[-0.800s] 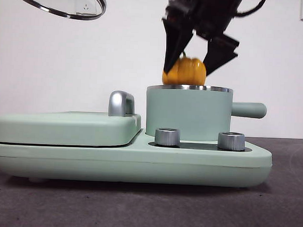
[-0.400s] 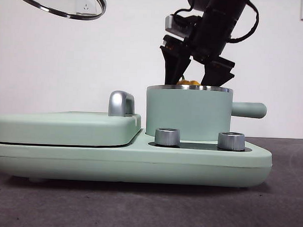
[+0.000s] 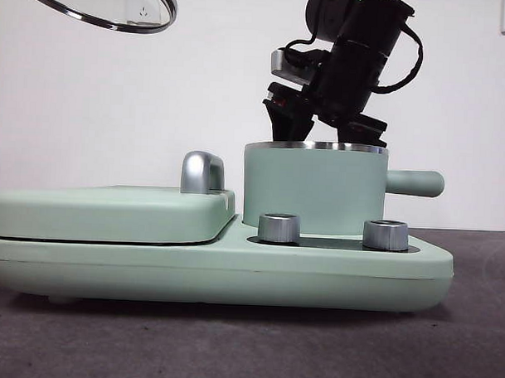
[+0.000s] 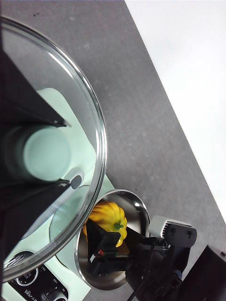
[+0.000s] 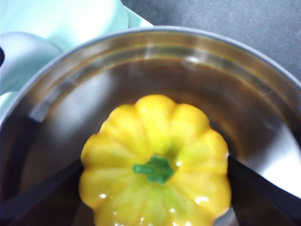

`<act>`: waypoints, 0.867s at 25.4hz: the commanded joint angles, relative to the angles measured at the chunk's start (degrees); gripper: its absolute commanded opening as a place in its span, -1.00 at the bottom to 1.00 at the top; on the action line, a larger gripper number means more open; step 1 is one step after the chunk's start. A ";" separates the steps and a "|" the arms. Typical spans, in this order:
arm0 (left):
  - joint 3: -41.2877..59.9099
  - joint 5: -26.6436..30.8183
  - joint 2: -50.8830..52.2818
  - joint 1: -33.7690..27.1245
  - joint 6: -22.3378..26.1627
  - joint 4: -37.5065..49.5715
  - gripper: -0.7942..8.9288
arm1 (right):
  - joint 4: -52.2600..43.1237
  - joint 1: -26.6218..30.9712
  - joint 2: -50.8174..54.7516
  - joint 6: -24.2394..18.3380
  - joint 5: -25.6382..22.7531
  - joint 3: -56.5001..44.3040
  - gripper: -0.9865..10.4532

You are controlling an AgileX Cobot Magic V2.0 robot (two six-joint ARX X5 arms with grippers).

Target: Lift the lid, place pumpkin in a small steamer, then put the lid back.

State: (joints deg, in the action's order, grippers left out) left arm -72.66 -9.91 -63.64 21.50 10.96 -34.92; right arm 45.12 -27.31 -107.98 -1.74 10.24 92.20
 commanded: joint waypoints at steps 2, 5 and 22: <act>-0.77 -0.11 -0.15 0.11 0.57 1.49 -0.82 | -0.24 -0.24 -2.93 -0.66 -0.24 1.46 -0.21; -0.77 -0.11 -0.15 0.11 0.57 1.51 -0.82 | -0.09 -0.26 -3.61 -0.66 -0.26 1.46 -0.21; -0.77 -0.11 -0.15 0.11 0.57 1.51 -0.82 | 0.04 -0.33 -3.54 -0.85 0.24 1.81 0.06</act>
State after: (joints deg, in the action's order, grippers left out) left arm -72.66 -9.91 -63.64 21.50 10.96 -34.92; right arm 45.01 -27.33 -109.43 -2.79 9.91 92.92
